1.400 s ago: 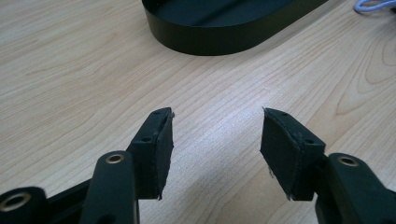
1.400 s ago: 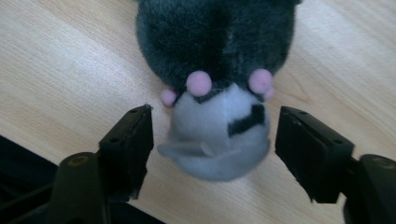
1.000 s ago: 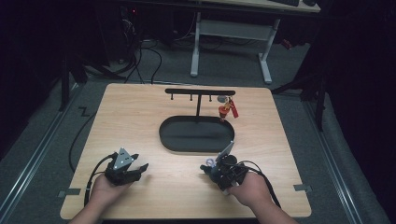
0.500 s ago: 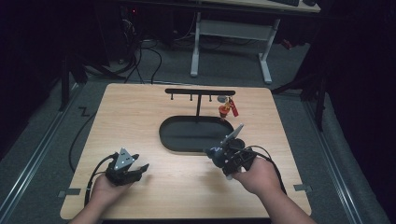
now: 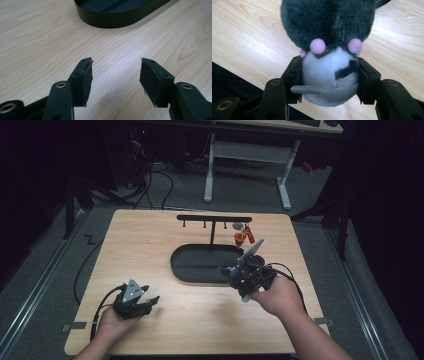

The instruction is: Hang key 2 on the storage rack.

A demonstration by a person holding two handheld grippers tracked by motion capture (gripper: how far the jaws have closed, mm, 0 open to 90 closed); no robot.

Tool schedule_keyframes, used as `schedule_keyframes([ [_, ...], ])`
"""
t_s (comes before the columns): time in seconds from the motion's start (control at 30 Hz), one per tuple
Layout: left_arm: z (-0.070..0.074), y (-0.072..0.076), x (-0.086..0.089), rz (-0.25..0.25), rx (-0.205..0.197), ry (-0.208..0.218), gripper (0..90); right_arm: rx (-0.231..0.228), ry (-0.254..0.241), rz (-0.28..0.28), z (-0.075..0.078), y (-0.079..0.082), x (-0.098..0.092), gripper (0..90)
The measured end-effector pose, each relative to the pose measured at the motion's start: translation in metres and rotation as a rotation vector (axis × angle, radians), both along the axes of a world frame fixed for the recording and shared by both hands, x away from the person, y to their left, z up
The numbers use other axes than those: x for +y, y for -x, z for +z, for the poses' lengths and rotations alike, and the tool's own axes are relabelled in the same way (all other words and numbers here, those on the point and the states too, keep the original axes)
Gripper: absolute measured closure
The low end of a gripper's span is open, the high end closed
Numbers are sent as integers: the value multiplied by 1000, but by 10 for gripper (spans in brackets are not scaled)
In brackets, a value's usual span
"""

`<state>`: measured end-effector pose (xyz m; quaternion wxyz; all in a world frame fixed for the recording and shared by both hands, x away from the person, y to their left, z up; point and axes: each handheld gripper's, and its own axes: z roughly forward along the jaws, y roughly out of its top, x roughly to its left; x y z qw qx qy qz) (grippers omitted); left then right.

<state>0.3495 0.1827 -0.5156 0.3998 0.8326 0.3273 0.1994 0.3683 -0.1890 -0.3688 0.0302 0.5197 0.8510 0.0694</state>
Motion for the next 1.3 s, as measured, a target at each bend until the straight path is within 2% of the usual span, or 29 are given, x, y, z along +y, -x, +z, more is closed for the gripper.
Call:
schedule_keyframes([
  [0.6, 2, 1, 0, -16, -19, 6, 421, -27, -2, -26, 26, -13, -4, 475],
  [0.83, 2, 1, 0, -45, -2, 13, 393, -35, -7, -36, 37, -20, -2, 475],
  [1.3, 1, 2, 0, -68, 4, -6, 382, -47, -7, -54, 51, -53, 5, 476],
])
